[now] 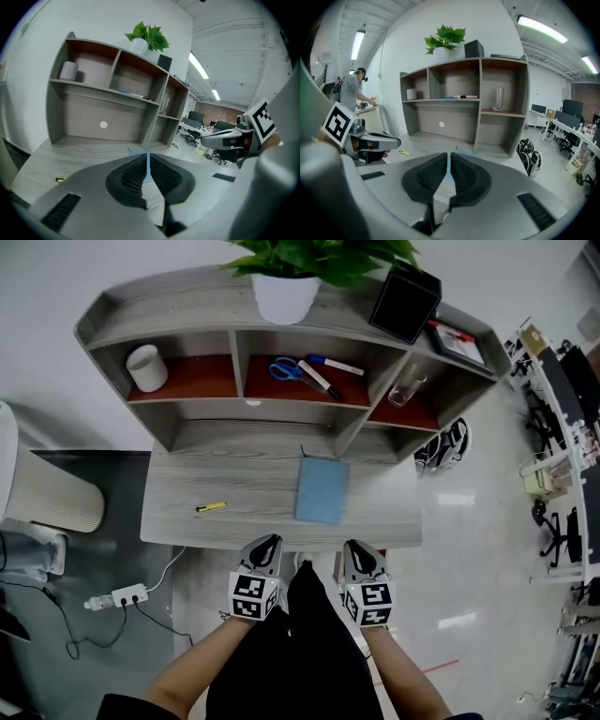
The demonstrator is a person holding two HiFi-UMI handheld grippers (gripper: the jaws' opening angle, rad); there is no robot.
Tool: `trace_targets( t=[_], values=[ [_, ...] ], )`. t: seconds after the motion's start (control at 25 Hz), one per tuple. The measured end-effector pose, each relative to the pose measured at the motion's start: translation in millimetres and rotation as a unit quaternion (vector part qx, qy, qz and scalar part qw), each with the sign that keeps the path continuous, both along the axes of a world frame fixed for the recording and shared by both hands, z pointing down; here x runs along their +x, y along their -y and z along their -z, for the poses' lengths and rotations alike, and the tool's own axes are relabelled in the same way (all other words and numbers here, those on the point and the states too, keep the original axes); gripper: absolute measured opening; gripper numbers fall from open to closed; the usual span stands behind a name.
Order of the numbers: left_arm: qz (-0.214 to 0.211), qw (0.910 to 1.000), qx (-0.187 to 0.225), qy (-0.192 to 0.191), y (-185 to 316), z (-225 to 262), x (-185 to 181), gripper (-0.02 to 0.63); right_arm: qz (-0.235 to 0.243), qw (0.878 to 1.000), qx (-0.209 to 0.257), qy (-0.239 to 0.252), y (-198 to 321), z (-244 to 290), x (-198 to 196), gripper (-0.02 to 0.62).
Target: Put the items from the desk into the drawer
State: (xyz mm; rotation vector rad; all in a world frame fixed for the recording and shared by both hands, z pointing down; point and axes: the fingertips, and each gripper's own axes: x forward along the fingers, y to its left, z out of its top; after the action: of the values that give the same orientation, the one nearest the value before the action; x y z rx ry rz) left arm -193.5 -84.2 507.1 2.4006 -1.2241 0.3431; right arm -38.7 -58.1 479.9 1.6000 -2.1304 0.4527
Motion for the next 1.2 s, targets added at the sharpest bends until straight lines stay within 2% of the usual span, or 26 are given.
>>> trace_targets(
  t=[0.32, 0.36, 0.44, 0.48, 0.6, 0.72, 0.92, 1.04, 1.2],
  values=[
    [-0.006, 0.9986, -0.034, 0.040, 46, -46, 21, 0.015, 0.084, 0.995, -0.040, -0.046, 53, -72, -4, 0.024],
    [-0.006, 0.9983, -0.038, 0.043, 51, -52, 23, 0.015, 0.094, 0.993, -0.045, -0.049, 58, -81, -6, 0.037],
    [-0.002, 0.9975, -0.049, 0.050, 60, -65, 25, 0.015, 0.119, 0.989, -0.058, -0.063, 67, -99, -9, 0.125],
    [-0.001, 0.9970, -0.056, 0.054, 64, -71, 26, 0.015, 0.132, 0.986, -0.065, -0.073, 70, -108, -11, 0.139],
    [0.002, 0.9953, -0.075, 0.060, 78, -90, 34, 0.015, 0.182, 0.974, -0.080, -0.108, 80, -135, -12, 0.172],
    [0.016, 0.9939, -0.096, 0.051, 93, -108, 34, 0.015, 0.232, 0.957, -0.083, -0.150, 92, -163, -18, 0.197],
    [0.002, 0.9908, -0.120, 0.063, 112, -139, 48, 0.019, 0.272, 0.941, -0.105, -0.174, 107, -196, -22, 0.220],
    [0.003, 0.9868, -0.153, 0.052, 123, -157, 54, 0.072, 0.302, 0.926, -0.108, -0.198, 111, -213, -25, 0.253],
    [0.001, 0.9811, -0.189, 0.039, 129, -174, 59, 0.110, 0.335, 0.910, -0.115, -0.214, 107, -228, -30, 0.276]
  ],
)
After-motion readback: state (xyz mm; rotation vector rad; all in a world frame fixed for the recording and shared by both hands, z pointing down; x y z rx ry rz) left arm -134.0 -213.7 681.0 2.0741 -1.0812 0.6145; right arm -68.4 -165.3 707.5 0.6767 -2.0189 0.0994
